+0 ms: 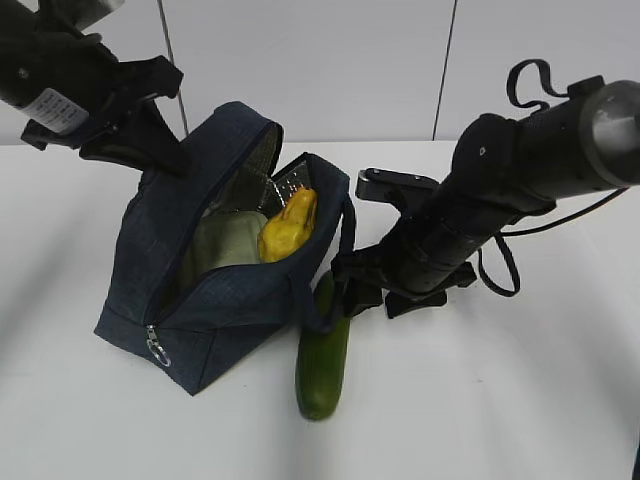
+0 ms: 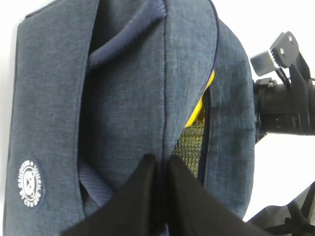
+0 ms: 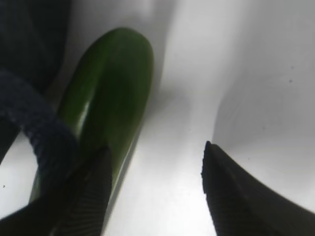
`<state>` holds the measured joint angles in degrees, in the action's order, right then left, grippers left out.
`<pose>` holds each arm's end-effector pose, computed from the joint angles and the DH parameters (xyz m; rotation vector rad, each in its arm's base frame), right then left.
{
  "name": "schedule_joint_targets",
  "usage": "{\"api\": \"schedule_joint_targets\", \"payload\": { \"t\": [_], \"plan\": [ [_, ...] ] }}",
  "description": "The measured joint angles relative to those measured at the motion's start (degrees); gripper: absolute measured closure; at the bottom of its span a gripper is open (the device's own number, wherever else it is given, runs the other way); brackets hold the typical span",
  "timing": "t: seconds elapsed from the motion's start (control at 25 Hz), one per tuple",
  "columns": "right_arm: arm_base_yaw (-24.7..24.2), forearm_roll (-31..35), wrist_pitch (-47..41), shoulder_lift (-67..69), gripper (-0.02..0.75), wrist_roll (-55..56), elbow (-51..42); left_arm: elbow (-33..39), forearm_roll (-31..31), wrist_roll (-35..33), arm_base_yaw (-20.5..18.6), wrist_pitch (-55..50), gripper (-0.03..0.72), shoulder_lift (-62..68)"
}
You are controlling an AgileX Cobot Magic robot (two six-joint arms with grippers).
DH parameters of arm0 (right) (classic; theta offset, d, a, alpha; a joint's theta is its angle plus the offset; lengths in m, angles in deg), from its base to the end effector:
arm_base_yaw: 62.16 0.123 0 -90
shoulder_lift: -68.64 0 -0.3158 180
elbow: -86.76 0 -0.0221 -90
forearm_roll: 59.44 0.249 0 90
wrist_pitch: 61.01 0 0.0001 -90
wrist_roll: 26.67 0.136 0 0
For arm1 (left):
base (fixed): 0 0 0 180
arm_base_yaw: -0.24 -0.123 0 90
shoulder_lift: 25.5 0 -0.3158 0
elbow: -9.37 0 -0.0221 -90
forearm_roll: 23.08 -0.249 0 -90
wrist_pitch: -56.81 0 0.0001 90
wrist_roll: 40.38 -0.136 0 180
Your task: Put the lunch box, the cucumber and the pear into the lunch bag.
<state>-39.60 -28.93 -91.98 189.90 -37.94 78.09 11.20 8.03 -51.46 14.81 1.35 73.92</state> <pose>0.3739 0.1938 0.1290 -0.2465 2.7940 0.5362 0.3310 -0.1459 0.2985 0.3033 2.6553 -0.7118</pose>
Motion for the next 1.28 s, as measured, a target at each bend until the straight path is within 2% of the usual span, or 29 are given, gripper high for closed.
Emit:
{"api": "schedule_joint_targets", "payload": {
  "t": [0.4,0.6,1.08,1.28],
  "plan": [
    [0.0,1.22,0.74,0.35,0.282,0.0,0.0,0.0,-2.18,0.06,0.0,0.0,0.685,0.0],
    [0.0,1.54,0.63,0.35,0.282,0.09,0.0,0.0,-8.77,2.49,0.0,0.05,0.685,-0.11],
    [0.0,5.46,-0.64,-1.93,0.282,-3.47,-0.09,0.0,-20.25,8.44,0.0,0.35,0.685,-0.11],
    [0.0,10.64,-0.42,-2.04,0.282,-7.61,-0.09,0.0,-23.6,10.4,0.0,0.31,0.686,-0.11]
  ]
}}
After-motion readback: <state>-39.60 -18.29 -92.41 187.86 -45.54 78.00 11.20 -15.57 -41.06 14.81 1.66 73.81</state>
